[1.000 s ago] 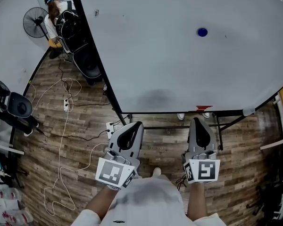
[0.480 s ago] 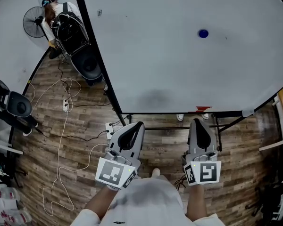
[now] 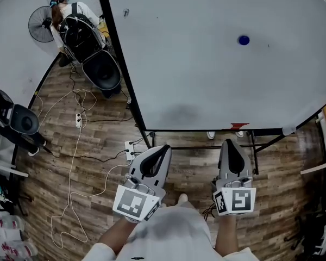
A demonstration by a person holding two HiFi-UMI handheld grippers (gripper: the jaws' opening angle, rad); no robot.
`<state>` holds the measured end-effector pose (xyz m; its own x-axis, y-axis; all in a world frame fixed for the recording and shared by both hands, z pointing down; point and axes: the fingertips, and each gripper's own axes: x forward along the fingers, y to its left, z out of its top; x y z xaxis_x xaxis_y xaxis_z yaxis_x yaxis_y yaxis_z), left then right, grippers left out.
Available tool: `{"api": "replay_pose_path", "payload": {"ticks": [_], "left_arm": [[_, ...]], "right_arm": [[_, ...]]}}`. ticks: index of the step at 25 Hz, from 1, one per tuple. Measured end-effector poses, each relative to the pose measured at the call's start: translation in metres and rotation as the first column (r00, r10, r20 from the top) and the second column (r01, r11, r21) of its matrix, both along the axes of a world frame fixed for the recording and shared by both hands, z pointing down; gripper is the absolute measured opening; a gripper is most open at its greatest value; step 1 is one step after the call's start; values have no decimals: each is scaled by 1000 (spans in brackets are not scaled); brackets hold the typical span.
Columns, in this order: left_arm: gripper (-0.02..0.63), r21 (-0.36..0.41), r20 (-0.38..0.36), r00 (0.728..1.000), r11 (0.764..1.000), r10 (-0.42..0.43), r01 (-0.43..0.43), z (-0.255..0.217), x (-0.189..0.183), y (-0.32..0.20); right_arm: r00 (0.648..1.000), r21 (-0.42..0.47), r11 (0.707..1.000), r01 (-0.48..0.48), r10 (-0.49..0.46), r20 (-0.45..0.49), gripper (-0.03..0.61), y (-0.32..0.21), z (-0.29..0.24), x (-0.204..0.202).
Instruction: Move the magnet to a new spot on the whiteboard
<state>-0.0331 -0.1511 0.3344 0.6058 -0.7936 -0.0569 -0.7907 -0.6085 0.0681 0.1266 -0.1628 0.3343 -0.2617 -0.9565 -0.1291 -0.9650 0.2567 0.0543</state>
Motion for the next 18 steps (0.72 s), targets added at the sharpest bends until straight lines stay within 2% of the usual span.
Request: {"api": "replay_pose_path", "payload": {"ticks": [7,11,18], "left_arm": [[6,-13,-9,999,999,40,-40,7,-22,4],[6,-35,-39,997,997,73,-74,19,-33,3],[6,-66,-63,991,990,121,-125,31,-32,-10]], "right_arm": [[999,-19,999,-48,47,-24,6,4,6,-14],[995,-36,996,-83,81,-54,6,10,14,-25],[989,-74,988,-134,129,-67,6,13,25,-26]]}}
